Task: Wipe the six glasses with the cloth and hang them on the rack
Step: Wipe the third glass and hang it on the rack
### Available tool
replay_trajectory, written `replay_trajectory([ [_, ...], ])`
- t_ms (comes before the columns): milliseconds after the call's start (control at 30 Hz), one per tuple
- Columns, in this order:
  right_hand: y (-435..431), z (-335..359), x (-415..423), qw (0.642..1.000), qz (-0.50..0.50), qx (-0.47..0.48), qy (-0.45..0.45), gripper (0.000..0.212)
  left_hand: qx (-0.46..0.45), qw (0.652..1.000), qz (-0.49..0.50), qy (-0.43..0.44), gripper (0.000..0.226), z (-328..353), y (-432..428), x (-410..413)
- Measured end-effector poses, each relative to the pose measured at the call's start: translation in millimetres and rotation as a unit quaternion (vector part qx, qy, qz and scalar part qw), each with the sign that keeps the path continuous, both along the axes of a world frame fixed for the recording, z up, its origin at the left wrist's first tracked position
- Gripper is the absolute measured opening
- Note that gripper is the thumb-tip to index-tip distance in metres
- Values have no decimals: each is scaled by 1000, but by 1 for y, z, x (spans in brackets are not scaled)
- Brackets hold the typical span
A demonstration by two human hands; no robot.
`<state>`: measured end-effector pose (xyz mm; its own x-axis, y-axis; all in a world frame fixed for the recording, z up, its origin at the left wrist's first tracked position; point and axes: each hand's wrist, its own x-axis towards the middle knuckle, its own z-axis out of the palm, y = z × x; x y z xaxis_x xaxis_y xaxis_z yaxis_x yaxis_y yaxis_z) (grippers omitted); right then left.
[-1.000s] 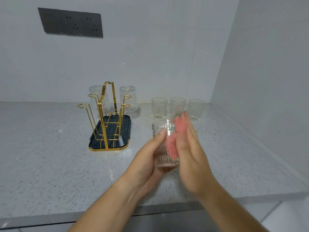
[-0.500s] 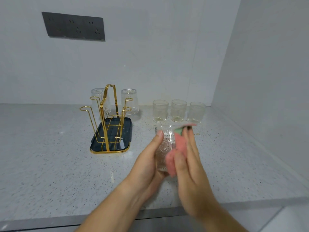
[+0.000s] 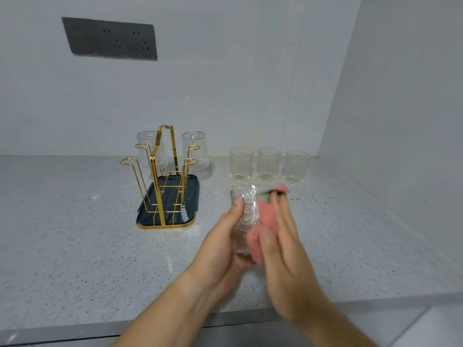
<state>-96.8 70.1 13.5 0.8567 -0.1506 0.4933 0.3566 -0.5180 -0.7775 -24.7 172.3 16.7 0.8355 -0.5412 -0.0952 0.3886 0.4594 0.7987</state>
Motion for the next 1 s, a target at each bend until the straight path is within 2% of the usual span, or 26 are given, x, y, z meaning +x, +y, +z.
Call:
replay_trajectory([
  [100, -12, 19, 12, 993, 35, 115, 7, 53, -20, 999, -22, -13, 49, 7, -2, -8],
  [200, -8, 17, 9, 998, 17, 58, -14, 50, -15, 999, 3, -49, 56, 13, -5, -4],
  [300, 5, -3, -4, 999, 4, -33, -36, 56, -29, 997, 61, -39, 93, 13, -7, 5],
  [333, 9, -9, -7, 997, 1, -56, -52, 57, -25, 996, 74, -37, 99, 13, -7, 7],
  [400, 10, -14, -9, 995, -9, -77, -69, 57, -8, 997, 68, -42, 91, 10, -5, 7],
  [467, 4, -11, -5, 996, -10, -67, -57, 54, -15, 999, 31, -34, 65, 5, -4, 3],
  [533, -5, 1, 4, 1000, 5, -19, -21, 54, -24, 999, 1, -32, 56, 3, -4, -1],
  [633, -21, 20, 20, 994, 23, 102, 32, 63, -24, 998, -6, -51, 51, 7, -5, -7],
  [700, -22, 27, 23, 989, 28, 139, 44, 64, -10, 998, -4, -63, 52, 10, -6, -9],
  [767, -14, 23, 17, 992, 23, 116, 44, 63, 7, 997, -5, -72, 59, 11, -6, -9],
  [833, -5, 10, 9, 997, 21, 62, 37, 61, 18, 998, 25, -60, 87, 9, -6, -4],
  [900, 2, -6, 2, 999, 22, 18, 31, 62, 9, 998, 53, -37, 101, 8, -4, 2],
  [1000, 2, -18, 0, 999, 14, 17, 29, 60, 1, 999, 48, -15, 85, 2, -1, 2],
])
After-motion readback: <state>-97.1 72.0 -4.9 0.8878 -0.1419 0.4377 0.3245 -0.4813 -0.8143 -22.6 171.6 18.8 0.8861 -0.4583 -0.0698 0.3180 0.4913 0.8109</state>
